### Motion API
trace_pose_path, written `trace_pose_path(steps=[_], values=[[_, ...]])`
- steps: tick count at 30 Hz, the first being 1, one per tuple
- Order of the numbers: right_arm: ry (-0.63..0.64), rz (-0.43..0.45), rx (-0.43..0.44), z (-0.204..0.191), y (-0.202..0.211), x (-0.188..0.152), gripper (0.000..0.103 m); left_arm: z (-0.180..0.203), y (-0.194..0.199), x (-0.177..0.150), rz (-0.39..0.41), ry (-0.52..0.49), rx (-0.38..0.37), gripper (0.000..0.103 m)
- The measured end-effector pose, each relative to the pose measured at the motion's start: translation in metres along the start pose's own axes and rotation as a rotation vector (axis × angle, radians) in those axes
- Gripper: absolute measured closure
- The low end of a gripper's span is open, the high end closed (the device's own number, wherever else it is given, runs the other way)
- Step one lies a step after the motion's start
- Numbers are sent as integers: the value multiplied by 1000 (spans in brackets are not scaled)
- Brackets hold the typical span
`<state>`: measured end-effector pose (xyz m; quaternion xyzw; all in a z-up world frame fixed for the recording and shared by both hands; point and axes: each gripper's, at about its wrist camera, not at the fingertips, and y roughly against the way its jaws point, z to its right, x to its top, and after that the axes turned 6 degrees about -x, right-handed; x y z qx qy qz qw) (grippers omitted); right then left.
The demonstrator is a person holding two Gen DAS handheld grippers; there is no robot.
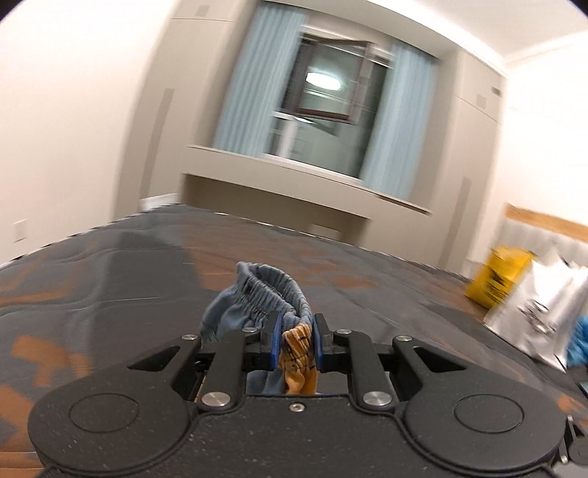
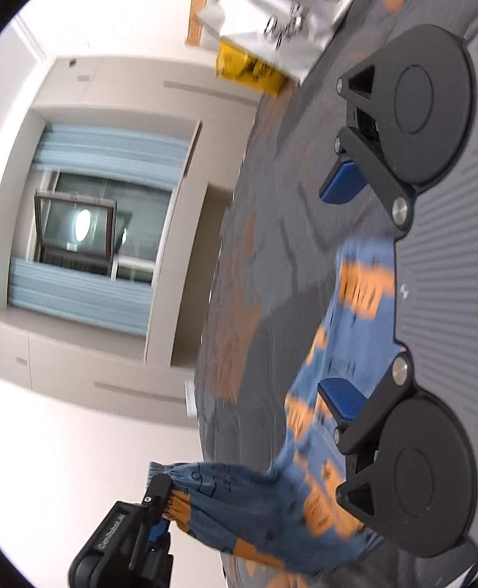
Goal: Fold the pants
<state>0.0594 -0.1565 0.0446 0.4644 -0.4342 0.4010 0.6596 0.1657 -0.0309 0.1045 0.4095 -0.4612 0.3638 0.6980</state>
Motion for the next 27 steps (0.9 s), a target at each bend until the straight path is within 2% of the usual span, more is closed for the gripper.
trace_pose_path(steps=[5,10,16,23,25,27], values=[[-43,-32,-148,50,3,-17,0,54,-21,-16,-66,-89,-134,85],[-91,-85,-232,89,3,-35,0,89,-43,-52,-197,-157,-219,85],[-149,-118,-257,112,3,-50,0,111,-54,-87,-289,-199,-288,85],[-185,-151,-264,121,-4,-56,0,111,-69,-120,-397,-141,-351,81],[-187,-159,-262,121,-3,-58,0,108,-68,-123,-400,-124,-363,74],[-180,-164,-264,120,-4,-58,0,106,-63,-120,-398,-114,-367,46]])
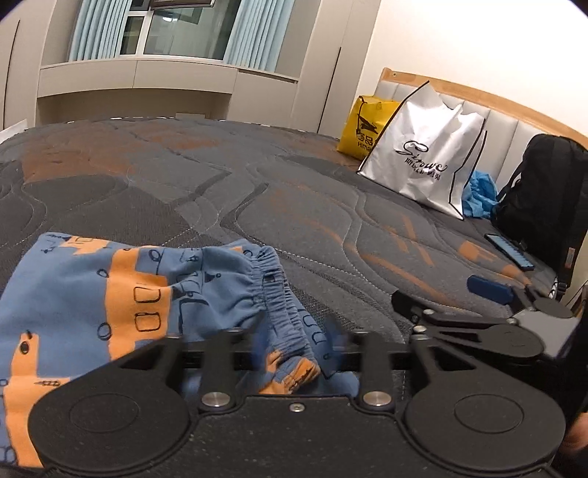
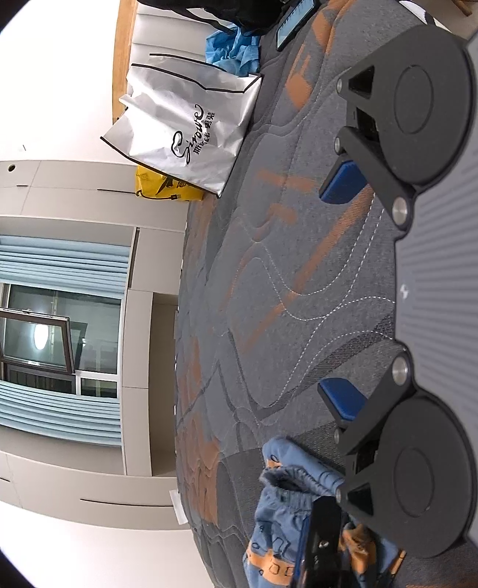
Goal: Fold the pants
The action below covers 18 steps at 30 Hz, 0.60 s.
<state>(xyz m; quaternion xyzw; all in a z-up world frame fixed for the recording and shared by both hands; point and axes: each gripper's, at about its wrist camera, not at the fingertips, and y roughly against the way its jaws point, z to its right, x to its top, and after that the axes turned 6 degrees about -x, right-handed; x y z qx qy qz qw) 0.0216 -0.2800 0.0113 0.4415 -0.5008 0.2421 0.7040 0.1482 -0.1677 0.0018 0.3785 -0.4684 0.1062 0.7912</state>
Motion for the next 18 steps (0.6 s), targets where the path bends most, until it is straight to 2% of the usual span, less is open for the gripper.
trace_pose_path(steps=[2,4,6,8,11,13,15,18], values=[[10,-6,-7,-2,-2,-1,0,-2,9,2,16,17,-12,32],[16,-11,-20,-3,-4,-1,0,-6,23,6,33,38,-7,27],[17,-11,-23,-4,-5,1,0,-15,43,9,79,80,-11,12],[10,-12,-7,-7,-4,4,0,-28,65,12,144,124,35,2],[-13,-14,54,-13,-3,9,0,-47,90,12,201,140,132,1],[-32,-13,114,-20,-2,15,0,-63,98,10,211,156,215,1],[-63,-21,194,-29,-2,22,0,-83,100,6,177,201,308,1],[-86,-40,288,-48,-3,33,0,-113,102,-4,124,290,402,1]])
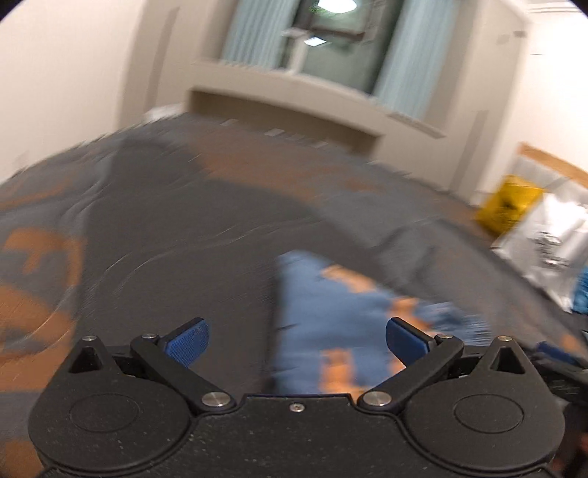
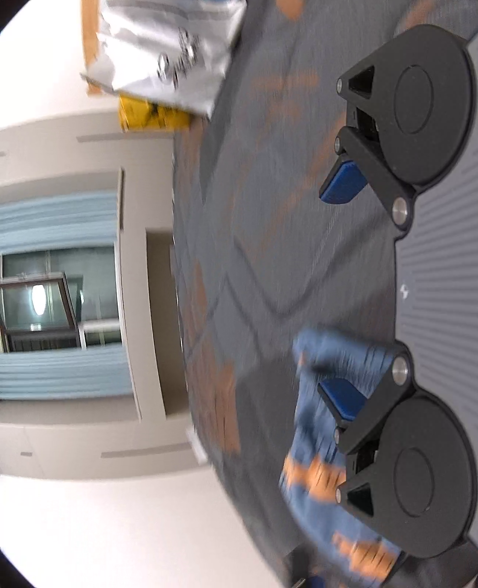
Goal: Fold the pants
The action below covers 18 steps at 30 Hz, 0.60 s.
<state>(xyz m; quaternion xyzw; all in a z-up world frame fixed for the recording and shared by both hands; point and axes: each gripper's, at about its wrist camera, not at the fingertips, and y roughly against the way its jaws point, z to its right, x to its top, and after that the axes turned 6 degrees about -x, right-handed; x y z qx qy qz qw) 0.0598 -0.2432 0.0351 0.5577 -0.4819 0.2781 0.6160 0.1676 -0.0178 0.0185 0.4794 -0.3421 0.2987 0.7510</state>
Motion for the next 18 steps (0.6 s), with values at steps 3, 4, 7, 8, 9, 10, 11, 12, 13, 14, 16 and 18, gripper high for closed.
trace_pose_path(steps=[3,4,7,8,9,10,11,12,13,14,16,18], values=[[47,-21,38,-26,-7,4,0,-18,-5,-5,-34,39,38,1],[73,-28,33,-34,-9,4,0,-21,-5,-7,-38,43,41,1],[112,-49,16,-51,-13,1,0,-24,-6,-12,-41,49,26,1],[113,-58,13,-54,-14,0,0,-25,-6,-14,-43,50,22,1],[115,-69,12,-55,-15,-1,0,-25,-6,-19,-45,49,20,1],[118,-83,5,-55,-16,-3,0,-25,-6,-21,-45,46,19,1],[121,-97,-7,-56,-17,-4,0,-26,-5,-23,-41,40,19,1],[126,-109,-19,-56,-17,-5,0,-26,-4,-25,-37,33,19,1],[131,-121,-32,-56,-17,-6,0,-27,-2,-28,-36,28,16,1],[139,-131,-44,-55,-16,-8,0,-27,-2,-30,-37,22,15,1],[153,-138,-55,-51,-12,-12,0,-26,0,-32,-39,3,12,1],[160,-141,-53,-46,-7,-15,0,-26,2,-36,-36,-28,5,1]])
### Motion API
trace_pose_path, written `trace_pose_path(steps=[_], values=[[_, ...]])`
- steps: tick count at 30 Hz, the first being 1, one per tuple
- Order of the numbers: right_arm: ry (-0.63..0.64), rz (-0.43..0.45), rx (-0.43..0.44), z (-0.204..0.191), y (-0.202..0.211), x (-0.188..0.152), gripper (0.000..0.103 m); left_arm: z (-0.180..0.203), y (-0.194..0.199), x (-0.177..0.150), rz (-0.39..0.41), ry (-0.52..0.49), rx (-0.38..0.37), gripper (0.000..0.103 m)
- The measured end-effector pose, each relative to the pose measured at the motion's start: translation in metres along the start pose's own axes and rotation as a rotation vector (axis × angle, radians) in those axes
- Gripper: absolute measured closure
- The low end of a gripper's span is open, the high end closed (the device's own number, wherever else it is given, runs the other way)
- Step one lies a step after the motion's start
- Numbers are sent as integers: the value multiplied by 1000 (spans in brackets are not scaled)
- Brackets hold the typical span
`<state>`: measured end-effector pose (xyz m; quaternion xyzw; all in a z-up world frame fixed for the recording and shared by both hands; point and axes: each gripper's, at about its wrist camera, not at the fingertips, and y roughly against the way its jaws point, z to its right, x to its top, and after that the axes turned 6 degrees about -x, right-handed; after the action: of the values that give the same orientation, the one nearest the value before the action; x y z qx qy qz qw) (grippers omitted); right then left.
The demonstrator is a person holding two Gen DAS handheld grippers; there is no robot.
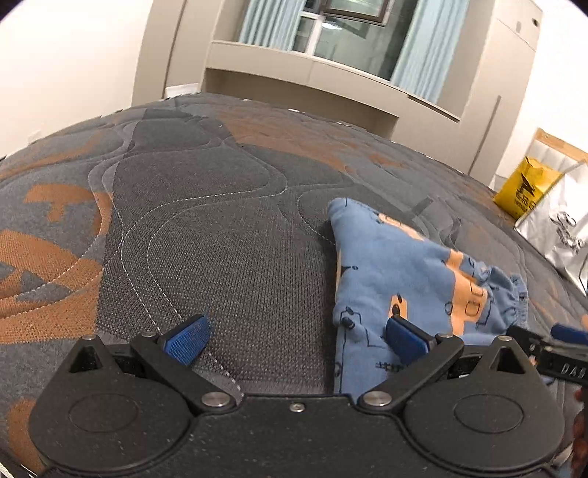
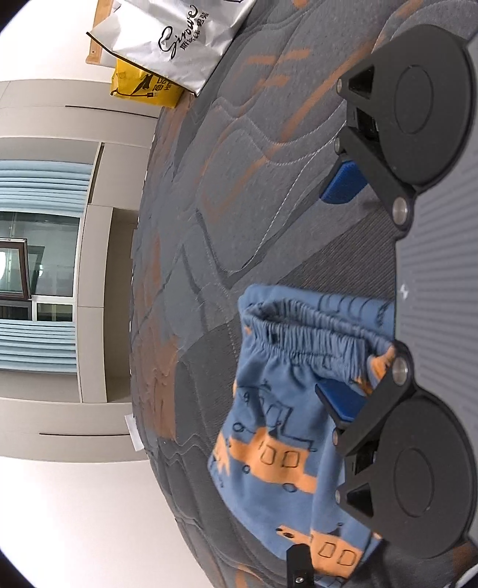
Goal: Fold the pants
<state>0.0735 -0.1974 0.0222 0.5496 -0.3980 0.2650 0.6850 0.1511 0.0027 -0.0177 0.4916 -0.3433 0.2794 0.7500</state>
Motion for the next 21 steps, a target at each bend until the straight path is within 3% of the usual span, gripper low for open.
trace_pose_path(steps=[4,7,10,14,16,18,21], values=[[10,-5,11,5,4,-7,0,0,5,-11,21,-79,-16,1],[26,7,14,6,10,-8,0,-2,11,-12,26,-76,-31,1],[58,67,29,7,21,-4,0,2,19,-5,50,-59,-2,1],[69,174,81,2,22,24,0,26,18,11,117,-120,-17,1],[81,174,151,-6,9,39,0,40,5,14,93,-157,-8,1],[133,110,210,-19,-15,50,0,50,-10,13,27,-209,21,1],[226,37,187,-32,-46,52,0,53,-22,3,-40,-256,58,1]])
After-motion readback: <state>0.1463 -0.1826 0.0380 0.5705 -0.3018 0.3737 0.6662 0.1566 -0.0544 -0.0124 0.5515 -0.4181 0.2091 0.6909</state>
